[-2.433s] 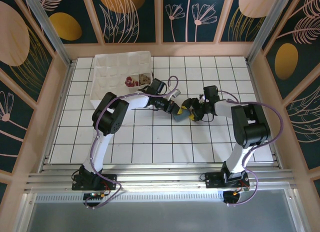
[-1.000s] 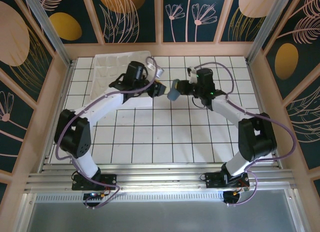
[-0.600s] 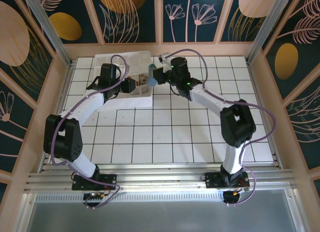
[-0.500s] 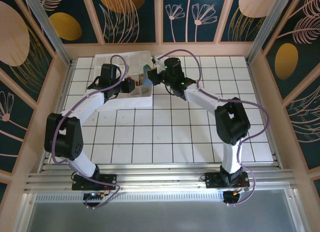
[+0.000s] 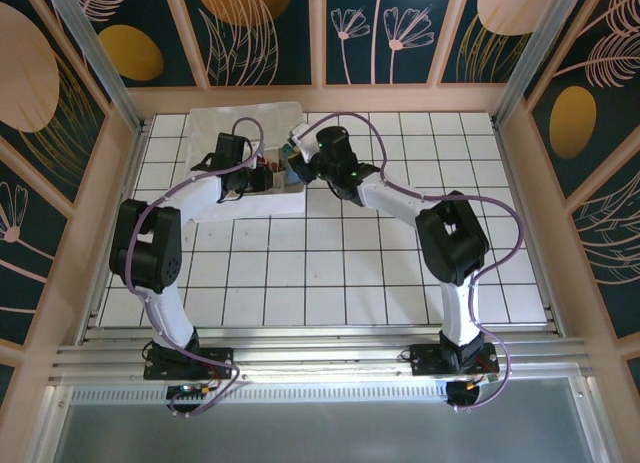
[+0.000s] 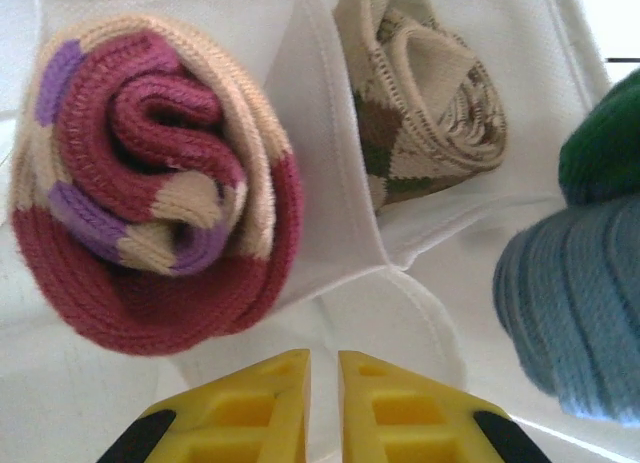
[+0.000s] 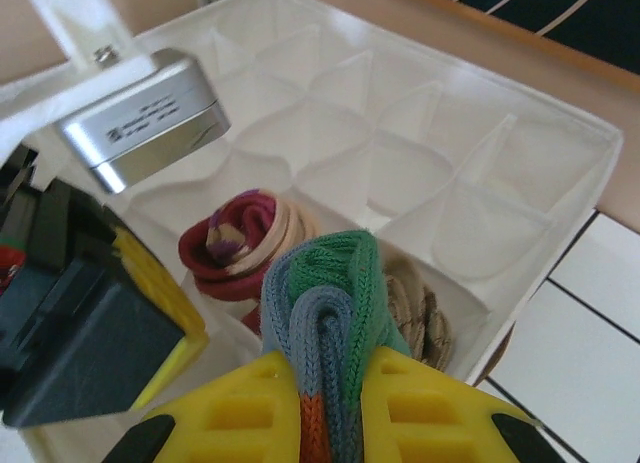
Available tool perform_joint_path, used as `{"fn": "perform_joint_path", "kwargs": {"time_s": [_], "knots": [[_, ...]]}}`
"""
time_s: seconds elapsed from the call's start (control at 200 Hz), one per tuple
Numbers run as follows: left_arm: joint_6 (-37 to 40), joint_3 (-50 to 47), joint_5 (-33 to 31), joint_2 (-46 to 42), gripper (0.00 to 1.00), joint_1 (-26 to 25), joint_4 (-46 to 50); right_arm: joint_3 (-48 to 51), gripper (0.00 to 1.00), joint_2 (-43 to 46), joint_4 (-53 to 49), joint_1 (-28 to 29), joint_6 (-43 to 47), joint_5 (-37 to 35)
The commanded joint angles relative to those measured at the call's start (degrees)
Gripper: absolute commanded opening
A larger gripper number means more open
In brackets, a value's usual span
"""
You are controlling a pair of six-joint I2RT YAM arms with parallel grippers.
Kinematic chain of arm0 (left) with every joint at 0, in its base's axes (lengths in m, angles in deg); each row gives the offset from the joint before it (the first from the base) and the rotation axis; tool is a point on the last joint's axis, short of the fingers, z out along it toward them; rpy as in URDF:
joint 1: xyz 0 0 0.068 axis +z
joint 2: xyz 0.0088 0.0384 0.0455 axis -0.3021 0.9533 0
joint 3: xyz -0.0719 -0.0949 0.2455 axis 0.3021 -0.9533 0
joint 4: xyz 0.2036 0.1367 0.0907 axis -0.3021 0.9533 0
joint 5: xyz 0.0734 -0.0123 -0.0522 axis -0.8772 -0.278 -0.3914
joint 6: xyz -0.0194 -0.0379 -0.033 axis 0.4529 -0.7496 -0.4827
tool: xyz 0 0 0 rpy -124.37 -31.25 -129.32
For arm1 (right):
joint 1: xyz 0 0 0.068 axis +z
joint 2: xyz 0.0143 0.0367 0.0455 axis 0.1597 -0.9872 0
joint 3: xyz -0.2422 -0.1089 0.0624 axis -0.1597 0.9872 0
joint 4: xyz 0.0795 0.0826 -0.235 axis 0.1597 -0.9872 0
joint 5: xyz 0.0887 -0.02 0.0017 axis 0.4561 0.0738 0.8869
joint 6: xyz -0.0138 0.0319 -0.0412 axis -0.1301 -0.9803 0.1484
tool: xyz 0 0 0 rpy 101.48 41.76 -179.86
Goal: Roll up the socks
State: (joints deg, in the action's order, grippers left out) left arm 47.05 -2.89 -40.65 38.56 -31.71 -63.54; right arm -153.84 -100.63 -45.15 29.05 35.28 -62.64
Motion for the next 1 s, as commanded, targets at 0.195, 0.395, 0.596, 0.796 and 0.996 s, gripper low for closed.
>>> {"fn": "perform_joint_path", "kwargs": {"time_s": [0.195,0.395,0.596,0.796,0.996], "knots": [[-1.59,1.96,0.24,2.15,0.15,0.60,1.03,3.17,0.00,-1.17,1.77,0.95,5.96,1.92],[-1.54,2.22,0.13,2.55,0.15,0.95,1.30,7.22,0.00,-1.58,3.04,1.05,6.98,2.24],[-1.07,3.57,-0.04,2.25,0.15,1.04,2.08,8.06,0.00,-4.03,3.45,1.05,3.24,5.61],[1.05,5.35,-1.16,-0.28,0.19,1.18,3.04,4.27,0.43,-3.59,1.34,0.74,-2.09,3.05],[5.33,7.51,-4.62,-5.51,0.21,1.15,3.68,0.97,0.61,1.27,1.18,-0.91,-7.85,0.25]]}}
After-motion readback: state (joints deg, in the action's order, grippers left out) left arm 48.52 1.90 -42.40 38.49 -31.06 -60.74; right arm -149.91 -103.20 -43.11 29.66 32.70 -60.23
